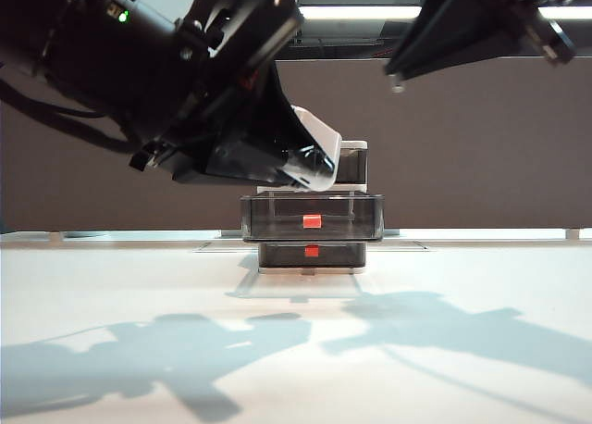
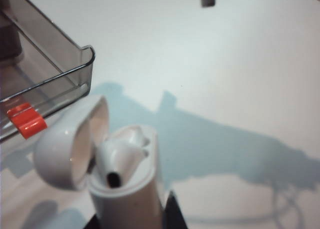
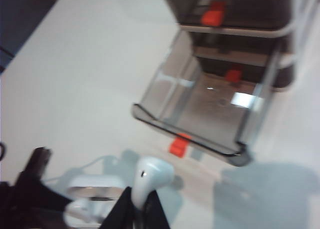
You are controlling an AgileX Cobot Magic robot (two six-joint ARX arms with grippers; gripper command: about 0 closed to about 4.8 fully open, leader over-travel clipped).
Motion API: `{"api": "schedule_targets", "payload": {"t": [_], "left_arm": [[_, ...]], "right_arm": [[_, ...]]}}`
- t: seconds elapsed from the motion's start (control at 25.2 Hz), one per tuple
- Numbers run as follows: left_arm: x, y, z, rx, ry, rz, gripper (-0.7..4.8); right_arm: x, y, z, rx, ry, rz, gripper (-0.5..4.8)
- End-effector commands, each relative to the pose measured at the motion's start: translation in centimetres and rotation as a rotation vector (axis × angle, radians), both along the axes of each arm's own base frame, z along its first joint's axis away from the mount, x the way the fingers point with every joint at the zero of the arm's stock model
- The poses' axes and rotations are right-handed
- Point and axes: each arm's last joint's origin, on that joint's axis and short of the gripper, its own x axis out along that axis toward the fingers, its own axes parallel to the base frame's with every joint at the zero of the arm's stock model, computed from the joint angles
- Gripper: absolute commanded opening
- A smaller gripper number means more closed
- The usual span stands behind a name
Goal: Pick up the earphone case on the table, open the lid, insert the wireless earphone on the table into it, close the lid, put the earphone case into the second layer of the drawer, and finally close the drawer.
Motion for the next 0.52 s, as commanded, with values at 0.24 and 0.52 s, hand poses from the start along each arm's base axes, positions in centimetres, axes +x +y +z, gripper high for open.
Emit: {"api": "schedule_targets", "payload": {"t": [0.24, 0.52], "left_arm": [[0.1, -0.1, 0.4, 0.021, -0.078, -0.034, -0.06], [0.2, -0.3, 0.8, -0.015, -0.108, -0.032, -0.06]], "right_arm": [[-1.7, 2.7, -0.6, 0.094, -0.057, 0.008, -0.01], [-2.9, 4.1, -0.4, 0.097, -0.087, 0.029, -0.01]]}}
